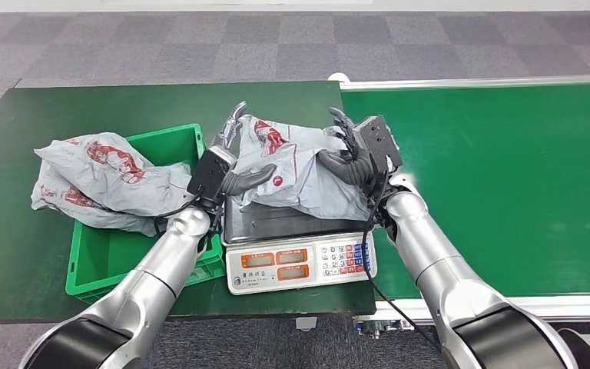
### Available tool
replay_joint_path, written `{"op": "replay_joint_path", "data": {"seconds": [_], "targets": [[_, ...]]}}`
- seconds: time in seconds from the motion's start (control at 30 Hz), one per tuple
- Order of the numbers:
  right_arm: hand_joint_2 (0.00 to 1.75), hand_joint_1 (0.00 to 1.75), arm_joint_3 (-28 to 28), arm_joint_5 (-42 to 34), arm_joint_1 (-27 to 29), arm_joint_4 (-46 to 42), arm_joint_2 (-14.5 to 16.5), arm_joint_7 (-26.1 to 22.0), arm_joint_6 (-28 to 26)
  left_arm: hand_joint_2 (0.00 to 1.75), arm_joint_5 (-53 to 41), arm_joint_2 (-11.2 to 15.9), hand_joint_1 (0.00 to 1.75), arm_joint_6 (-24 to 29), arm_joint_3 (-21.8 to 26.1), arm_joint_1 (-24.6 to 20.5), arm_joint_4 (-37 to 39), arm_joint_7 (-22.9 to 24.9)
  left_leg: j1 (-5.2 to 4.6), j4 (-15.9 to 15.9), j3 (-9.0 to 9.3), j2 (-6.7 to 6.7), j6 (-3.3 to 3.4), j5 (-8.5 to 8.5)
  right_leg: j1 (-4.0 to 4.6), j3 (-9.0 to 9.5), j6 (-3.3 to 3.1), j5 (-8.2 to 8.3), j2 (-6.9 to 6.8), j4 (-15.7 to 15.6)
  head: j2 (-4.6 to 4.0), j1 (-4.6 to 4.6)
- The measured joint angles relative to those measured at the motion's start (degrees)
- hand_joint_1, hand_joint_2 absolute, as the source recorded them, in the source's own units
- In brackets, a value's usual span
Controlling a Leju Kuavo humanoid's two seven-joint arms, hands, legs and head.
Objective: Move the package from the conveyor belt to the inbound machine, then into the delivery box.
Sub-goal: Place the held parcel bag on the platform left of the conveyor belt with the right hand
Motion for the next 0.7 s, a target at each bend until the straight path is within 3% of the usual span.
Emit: {"op": "replay_joint_path", "data": {"seconds": [0.53, 0.67, 0.7], "targets": [[1.75, 0.00, 3.10, -0.61, -0.61, 1.34, 0.81, -0.10, 3.62, 1.75, -2.28, 0.00, 0.00, -0.84, -0.01, -0.04, 0.44, -0.56, 0.00, 0.00, -0.01, 0.00, 0.00, 0.00, 0.00, 0.00, 0.00, 0.00, 0.00, 0.00, 0.00, 0.00], [0.00, 0.00, 3.78, -0.57, -0.93, 1.35, 0.81, -0.73, 3.75, 1.75, -2.69, -0.05, 0.00, -1.02, -0.01, -0.04, 0.44, -0.58, 0.00, 0.00, -0.01, 0.00, 0.00, 0.00, 0.00, 0.00, 0.00, 0.00, -0.01, 0.00, 0.00, 0.00], [0.00, 0.00, 3.97, -0.56, -1.03, 1.35, 0.81, -0.84, 3.66, 1.75, -2.71, -0.08, 0.00, -1.02, -0.01, -0.04, 0.44, -0.59, 0.00, 0.00, -0.01, 0.00, 0.00, 0.00, 0.00, 0.00, 0.00, 0.00, 0.00, 0.00, 0.00, 0.00]]}}
